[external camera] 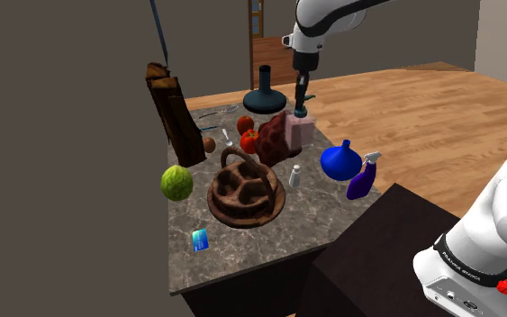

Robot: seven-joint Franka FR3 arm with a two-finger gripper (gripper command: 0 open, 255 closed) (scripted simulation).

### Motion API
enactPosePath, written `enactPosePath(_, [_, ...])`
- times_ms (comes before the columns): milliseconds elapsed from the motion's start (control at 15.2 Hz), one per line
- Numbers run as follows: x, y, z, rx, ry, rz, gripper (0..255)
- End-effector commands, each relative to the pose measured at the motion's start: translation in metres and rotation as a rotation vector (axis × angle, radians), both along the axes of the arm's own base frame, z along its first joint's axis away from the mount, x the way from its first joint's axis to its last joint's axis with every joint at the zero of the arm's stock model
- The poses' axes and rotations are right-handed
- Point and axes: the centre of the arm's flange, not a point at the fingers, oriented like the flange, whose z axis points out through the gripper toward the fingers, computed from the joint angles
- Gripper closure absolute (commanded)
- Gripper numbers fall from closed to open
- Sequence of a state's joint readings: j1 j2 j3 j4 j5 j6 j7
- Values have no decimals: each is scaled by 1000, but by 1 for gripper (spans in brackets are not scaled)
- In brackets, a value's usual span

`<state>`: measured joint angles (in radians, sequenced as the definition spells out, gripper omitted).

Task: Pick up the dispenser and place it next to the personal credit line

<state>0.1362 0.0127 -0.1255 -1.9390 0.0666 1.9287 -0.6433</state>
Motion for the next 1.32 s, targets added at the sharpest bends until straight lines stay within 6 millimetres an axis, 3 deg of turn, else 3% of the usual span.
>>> enactPosePath(0, [-6, 25, -1, 0, 0, -2, 255])
enactPosePath(1254, [-61, 270, -1, 0, 0, -2, 255])
